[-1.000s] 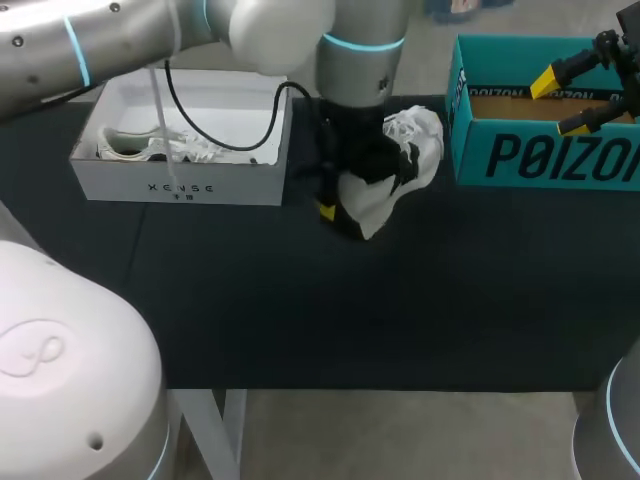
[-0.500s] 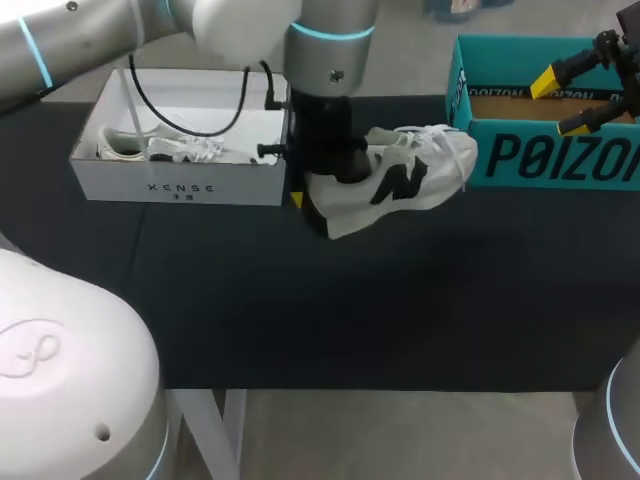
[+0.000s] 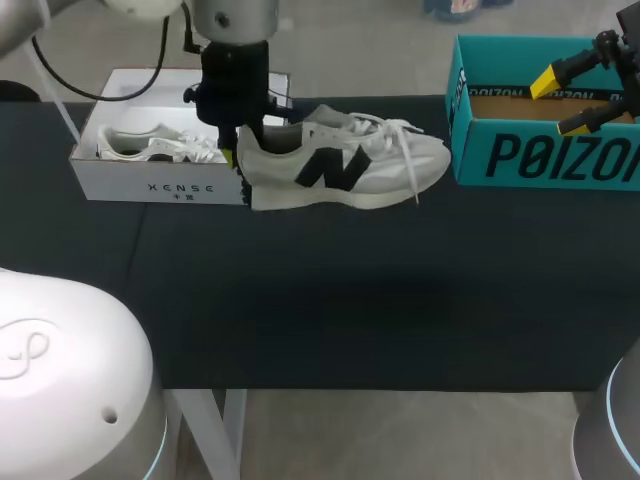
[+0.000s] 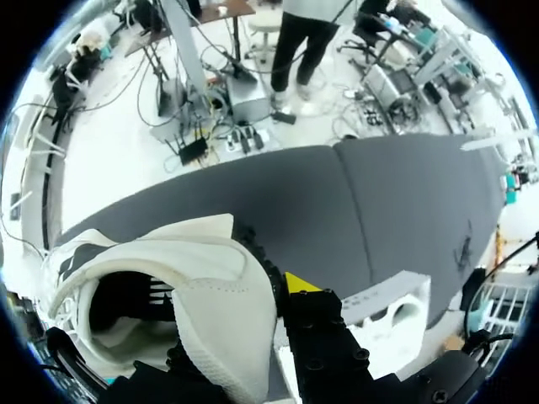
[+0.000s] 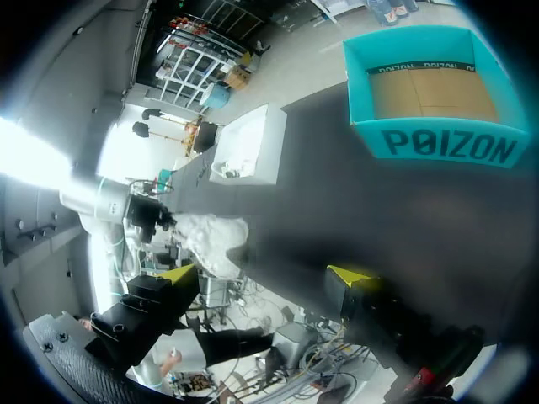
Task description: Take the shoe out of the shoebox, open the shoe tongue, remove and reinsert the insole, then place the shoe into the shoebox
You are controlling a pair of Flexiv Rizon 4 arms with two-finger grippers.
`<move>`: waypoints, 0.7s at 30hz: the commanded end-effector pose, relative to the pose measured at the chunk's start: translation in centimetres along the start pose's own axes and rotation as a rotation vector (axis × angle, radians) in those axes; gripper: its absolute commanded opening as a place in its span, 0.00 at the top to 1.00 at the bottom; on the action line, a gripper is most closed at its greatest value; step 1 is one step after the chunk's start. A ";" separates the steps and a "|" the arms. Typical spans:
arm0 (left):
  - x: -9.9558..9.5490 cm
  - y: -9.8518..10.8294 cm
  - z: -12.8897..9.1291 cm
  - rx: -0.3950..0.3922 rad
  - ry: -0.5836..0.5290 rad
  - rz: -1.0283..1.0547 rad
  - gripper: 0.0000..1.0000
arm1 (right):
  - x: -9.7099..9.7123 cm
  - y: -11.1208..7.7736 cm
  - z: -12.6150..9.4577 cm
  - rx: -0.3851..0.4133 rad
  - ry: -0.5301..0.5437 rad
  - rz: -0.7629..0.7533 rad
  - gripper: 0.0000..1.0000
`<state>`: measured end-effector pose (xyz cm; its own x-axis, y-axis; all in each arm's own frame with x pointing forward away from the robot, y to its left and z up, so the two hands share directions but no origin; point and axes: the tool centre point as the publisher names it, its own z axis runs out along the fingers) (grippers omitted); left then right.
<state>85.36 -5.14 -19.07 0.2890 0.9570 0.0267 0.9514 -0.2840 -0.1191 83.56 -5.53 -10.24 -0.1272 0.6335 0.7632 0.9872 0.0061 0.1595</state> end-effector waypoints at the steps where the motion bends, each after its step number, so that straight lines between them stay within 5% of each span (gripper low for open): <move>1: 0.6 -0.3 0.0 -0.004 -0.022 0.382 1.00 | -0.1 0.2 0.0 0.003 -0.002 0.000 0.00; 6: -0.2 0.5 -0.4 0.045 0.068 0.441 1.00 | -0.1 0.2 0.0 0.003 -0.002 0.000 0.00; 14: 4.2 4.5 -2.0 0.052 0.258 0.325 1.00 | -0.1 0.2 0.0 0.003 -0.002 0.000 0.00; 21: 7.5 7.3 -1.6 0.044 0.217 0.190 1.00 | -0.1 0.2 0.0 0.003 -0.002 0.000 0.00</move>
<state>93.13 -0.65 -17.88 0.4957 0.8318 0.2498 0.8685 -0.4754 -0.1406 83.56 -5.55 -10.24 -0.1270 0.6336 0.7632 0.9872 0.0058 0.1595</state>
